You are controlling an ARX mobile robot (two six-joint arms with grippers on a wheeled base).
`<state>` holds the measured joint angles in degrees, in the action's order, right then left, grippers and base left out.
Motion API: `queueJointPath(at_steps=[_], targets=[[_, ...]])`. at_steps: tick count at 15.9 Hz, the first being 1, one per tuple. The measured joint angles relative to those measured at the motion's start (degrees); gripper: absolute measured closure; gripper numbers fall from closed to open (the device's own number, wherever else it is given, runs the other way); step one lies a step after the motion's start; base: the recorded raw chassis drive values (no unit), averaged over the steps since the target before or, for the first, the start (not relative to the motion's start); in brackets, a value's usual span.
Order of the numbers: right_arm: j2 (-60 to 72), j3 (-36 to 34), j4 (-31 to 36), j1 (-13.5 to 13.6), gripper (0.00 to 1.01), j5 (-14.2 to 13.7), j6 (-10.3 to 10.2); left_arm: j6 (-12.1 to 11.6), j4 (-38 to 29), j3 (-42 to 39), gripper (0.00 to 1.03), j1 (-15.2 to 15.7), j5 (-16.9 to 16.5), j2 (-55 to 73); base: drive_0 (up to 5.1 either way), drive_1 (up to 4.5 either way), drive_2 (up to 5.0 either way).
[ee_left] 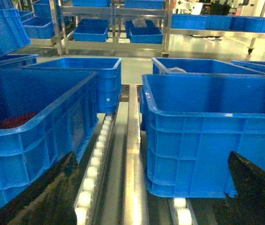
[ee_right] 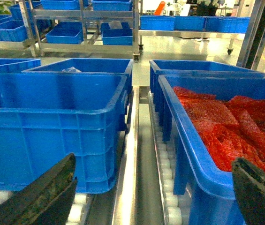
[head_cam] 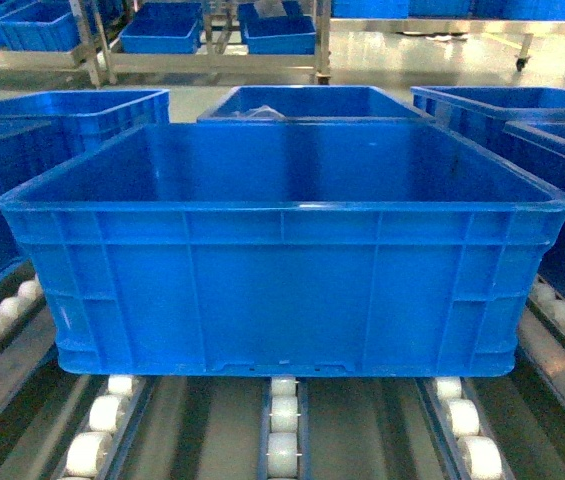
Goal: Place box next to blue box on left shelf
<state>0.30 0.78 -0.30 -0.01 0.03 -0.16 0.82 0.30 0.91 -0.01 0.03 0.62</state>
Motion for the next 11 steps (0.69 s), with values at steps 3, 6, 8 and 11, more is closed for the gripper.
queueJointPath(at_steps=[3, 6, 8, 11], targets=[[0.0, 0.0, 0.0, 0.0, 0.03, 0.0, 0.0, -0.1, 0.0, 0.0, 0.05, 0.0, 0.0, 0.0, 0.0, 0.0, 0.0], [0.0, 0.0, 0.0, 0.0, 0.03, 0.0, 0.0, -0.1, 0.0, 0.0, 0.05, 0.0, 0.0, 0.0, 0.0, 0.0, 0.0], [0.0, 0.0, 0.0, 0.0, 0.03, 0.0, 0.0, -0.1, 0.0, 0.0, 0.05, 0.0, 0.0, 0.0, 0.0, 0.0, 0.0], [0.0, 0.0, 0.0, 0.0, 0.03, 0.0, 0.0, -0.1, 0.0, 0.0, 0.05, 0.0, 0.0, 0.0, 0.0, 0.0, 0.0]])
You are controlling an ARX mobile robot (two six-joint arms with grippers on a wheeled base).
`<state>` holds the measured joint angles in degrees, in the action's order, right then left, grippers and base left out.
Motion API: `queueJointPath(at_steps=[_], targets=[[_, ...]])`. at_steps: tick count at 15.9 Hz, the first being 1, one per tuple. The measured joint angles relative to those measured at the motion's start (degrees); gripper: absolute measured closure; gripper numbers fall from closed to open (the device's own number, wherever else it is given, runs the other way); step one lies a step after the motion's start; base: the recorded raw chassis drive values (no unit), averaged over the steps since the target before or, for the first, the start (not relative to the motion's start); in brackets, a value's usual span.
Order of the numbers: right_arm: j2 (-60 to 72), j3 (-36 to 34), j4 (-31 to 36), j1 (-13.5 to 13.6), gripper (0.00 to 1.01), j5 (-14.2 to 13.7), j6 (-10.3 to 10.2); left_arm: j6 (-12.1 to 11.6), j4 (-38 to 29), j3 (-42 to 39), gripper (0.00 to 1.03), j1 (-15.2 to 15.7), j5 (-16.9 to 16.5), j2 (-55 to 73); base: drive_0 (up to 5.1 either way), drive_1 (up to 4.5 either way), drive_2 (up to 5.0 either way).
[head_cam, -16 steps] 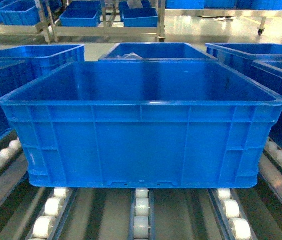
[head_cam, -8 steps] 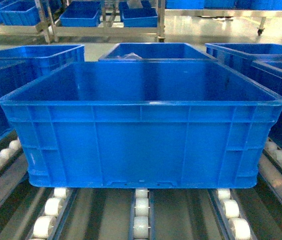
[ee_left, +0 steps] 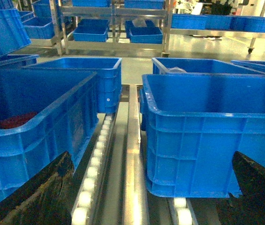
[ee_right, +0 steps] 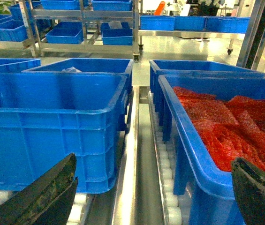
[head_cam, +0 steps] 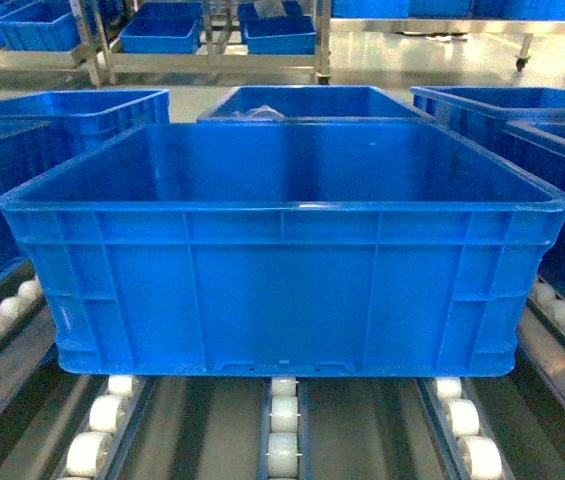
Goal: Place box next to blue box on left shelf
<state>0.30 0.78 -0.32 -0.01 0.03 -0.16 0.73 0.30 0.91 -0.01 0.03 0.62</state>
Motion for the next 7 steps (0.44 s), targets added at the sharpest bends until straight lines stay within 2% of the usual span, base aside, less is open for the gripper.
queueJointPath(at_steps=[7], targets=[[0.0, 0.0, 0.0, 0.0, 0.03, 0.0, 0.0, 0.0, 0.0, 0.0, 0.05, 0.0, 0.0, 0.0, 0.0, 0.0, 0.0]])
